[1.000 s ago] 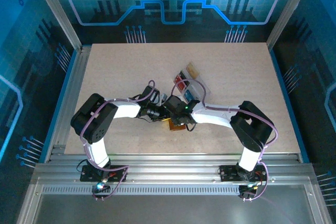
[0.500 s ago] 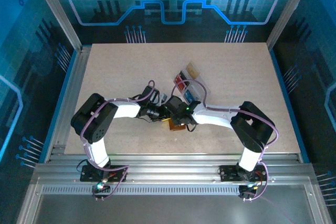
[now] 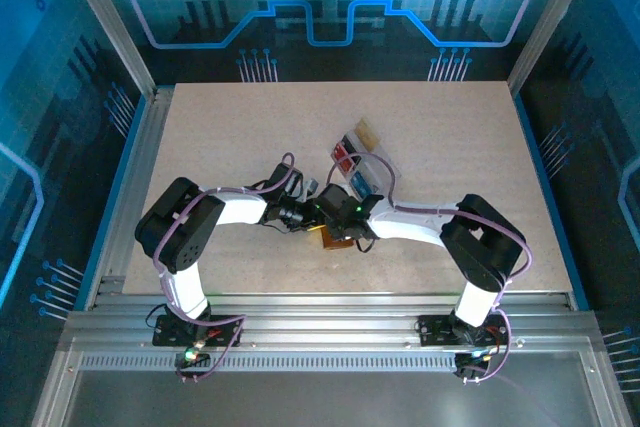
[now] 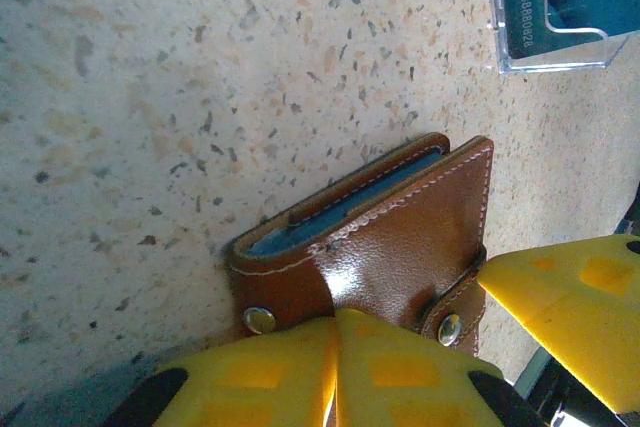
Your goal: Put the credit cards into the card holder
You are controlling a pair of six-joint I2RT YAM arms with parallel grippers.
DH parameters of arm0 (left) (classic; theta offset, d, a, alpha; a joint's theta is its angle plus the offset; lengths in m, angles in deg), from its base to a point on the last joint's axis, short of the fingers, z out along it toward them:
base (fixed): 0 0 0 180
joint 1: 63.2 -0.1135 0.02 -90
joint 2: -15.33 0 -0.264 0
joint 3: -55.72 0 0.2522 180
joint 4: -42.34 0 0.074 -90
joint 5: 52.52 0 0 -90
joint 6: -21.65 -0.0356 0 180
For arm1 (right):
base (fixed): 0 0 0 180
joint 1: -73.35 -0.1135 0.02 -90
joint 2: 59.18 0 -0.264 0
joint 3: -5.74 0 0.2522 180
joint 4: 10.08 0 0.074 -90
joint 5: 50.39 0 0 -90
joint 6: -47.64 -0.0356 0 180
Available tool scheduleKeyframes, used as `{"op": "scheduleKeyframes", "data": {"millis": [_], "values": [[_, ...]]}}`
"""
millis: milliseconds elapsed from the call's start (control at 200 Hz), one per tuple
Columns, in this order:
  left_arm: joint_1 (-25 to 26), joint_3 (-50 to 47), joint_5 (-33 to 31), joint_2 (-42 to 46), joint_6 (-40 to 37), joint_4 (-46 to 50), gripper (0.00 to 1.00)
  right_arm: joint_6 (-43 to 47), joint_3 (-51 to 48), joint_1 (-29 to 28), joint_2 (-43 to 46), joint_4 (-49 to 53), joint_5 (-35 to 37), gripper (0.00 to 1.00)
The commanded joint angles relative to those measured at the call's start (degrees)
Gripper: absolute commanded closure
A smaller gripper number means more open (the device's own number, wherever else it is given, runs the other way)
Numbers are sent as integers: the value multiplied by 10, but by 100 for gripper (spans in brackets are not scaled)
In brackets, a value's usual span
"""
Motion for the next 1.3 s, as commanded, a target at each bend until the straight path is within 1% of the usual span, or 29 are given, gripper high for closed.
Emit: {"op": "scheduleKeyframes", "data": {"millis": [0, 120, 275, 475, 710, 1051, 1201, 1296], "values": [[-5, -23, -54, -44, 14, 47, 86, 2, -32, -30, -90, 104, -48, 63], [-7, -21, -54, -46, 15, 47, 86, -25, -16, -27, -115, 147, -16, 71], [-7, -18, -63, -50, 14, 55, 87, -37, 0, -41, -115, 167, 11, 73], [-8, -16, -71, -55, 13, 63, 87, -32, 37, -53, -109, 192, 33, 81], [-10, -13, -83, -57, 13, 73, 87, -22, 51, -46, -89, 200, 38, 100], [-15, -13, -94, -59, 14, 84, 88, -24, 35, -26, -55, 202, 53, 100], [-20, -13, -91, -62, 16, 81, 88, -32, 2, -10, -8, 175, 47, 100], [-20, -13, -91, -63, 17, 81, 88, -30, -21, 3, 28, 150, 24, 100]]}}
